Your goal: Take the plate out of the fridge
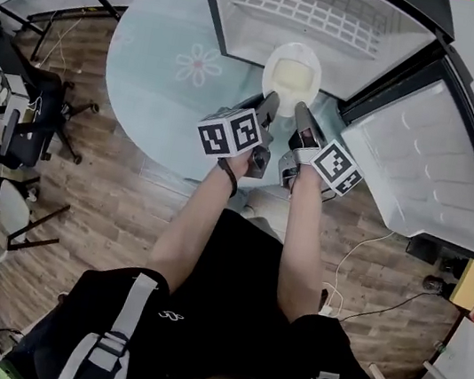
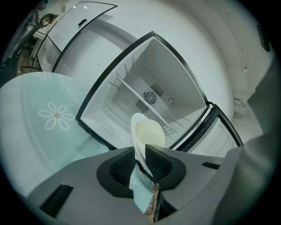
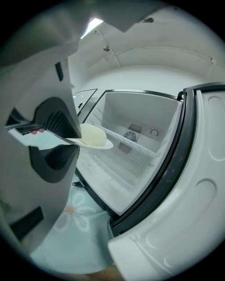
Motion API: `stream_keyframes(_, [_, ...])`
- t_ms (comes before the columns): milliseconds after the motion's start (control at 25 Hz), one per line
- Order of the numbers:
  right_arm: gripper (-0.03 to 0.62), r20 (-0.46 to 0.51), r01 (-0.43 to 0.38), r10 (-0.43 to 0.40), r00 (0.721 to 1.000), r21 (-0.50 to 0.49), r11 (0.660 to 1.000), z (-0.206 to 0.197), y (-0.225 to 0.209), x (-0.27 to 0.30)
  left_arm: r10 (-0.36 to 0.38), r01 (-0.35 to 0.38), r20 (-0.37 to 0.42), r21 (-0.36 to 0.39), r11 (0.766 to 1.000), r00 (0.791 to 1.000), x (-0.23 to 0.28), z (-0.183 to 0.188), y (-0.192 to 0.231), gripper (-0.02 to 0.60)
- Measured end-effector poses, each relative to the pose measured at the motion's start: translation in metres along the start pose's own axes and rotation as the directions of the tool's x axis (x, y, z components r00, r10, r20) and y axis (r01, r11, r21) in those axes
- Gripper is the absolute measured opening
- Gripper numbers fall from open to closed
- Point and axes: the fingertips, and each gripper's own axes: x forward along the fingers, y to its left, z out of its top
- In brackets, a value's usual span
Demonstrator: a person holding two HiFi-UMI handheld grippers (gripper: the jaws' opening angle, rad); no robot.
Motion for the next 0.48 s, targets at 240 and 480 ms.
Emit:
stream_keyframes(240, [0.046,-0.022,-0.021,0.020,1.000,-0.034,0.999,-0.020,0.018,-0.031,0.018,-0.018,0.034,-0.006,1.000,0.999,-0.040,-0.018,-0.009,0.087])
stream_keyframes(480, [0.046,-0.038,-0.047,0.045,0.998,-0.048,0.998,-0.042,0.034,-0.052,0.029,-0.029,0.056,0.001,1.000,0.998,-0.073,-0.030,-0.010,0.089])
